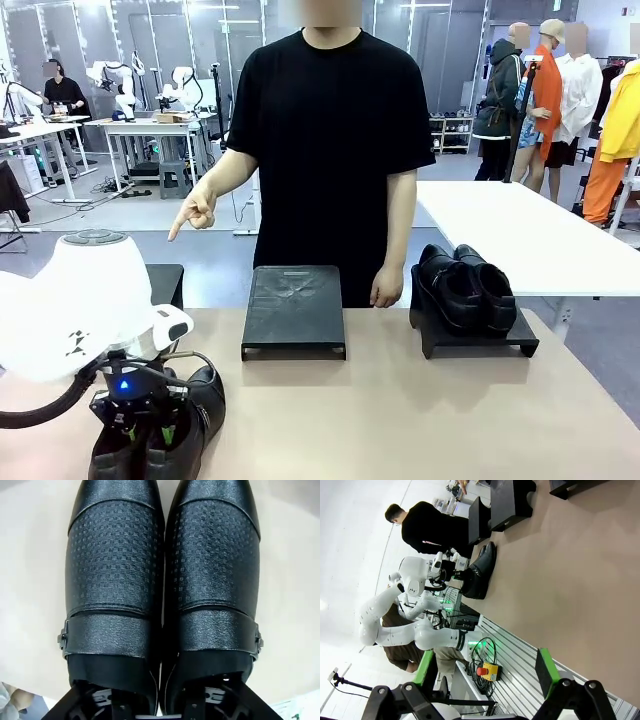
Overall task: Place the shoes on the stand as instructed by the person.
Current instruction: Pick up another pair of Shoes and place it on the Shoes Stand indicated by the person.
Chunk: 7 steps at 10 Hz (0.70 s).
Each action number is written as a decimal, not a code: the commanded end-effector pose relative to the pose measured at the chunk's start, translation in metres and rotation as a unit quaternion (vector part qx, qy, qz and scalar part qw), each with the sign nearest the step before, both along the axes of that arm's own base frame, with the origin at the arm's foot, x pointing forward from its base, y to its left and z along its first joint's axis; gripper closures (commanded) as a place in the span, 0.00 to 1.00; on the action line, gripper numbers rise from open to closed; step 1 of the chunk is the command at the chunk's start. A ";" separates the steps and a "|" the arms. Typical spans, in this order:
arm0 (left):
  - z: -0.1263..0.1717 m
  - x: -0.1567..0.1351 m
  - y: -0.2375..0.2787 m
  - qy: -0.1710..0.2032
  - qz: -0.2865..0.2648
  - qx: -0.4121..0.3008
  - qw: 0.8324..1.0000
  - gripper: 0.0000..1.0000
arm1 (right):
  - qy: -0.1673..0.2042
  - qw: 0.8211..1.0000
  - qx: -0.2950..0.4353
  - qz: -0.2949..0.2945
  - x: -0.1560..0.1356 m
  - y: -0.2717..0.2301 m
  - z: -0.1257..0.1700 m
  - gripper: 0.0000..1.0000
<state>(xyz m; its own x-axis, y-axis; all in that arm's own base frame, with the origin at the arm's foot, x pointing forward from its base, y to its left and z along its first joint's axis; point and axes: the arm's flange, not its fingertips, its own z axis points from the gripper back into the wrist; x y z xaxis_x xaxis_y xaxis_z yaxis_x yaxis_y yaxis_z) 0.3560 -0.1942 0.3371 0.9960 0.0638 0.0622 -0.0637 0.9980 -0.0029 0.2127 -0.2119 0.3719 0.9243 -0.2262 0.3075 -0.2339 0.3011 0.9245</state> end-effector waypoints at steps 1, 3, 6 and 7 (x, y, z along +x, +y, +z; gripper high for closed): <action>-0.028 -0.073 0.035 -0.012 0.005 0.012 1.000 0.97 | -0.009 1.000 0.004 -0.002 0.000 0.001 0.003 0.00; -0.024 -0.071 0.034 -0.016 0.005 0.011 1.000 1.00 | -0.009 1.000 0.004 -0.002 0.000 0.001 0.003 0.00; 0.007 -0.068 0.031 -0.041 0.000 0.007 0.999 1.00 | -0.009 1.000 0.004 -0.002 0.000 0.001 0.003 0.00; 0.033 -0.066 0.033 -0.049 -0.009 -0.006 0.999 1.00 | -0.009 1.000 0.004 -0.002 0.000 0.001 0.003 0.00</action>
<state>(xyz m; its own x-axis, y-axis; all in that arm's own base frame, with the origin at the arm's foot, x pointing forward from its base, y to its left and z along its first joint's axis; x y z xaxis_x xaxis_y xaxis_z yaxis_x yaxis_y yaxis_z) 0.3518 -0.1966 0.3614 0.9921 0.0542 0.1131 -0.0531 0.9985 -0.0130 0.2127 -0.2119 0.3719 0.9243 -0.2261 0.3074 -0.2338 0.3011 0.9245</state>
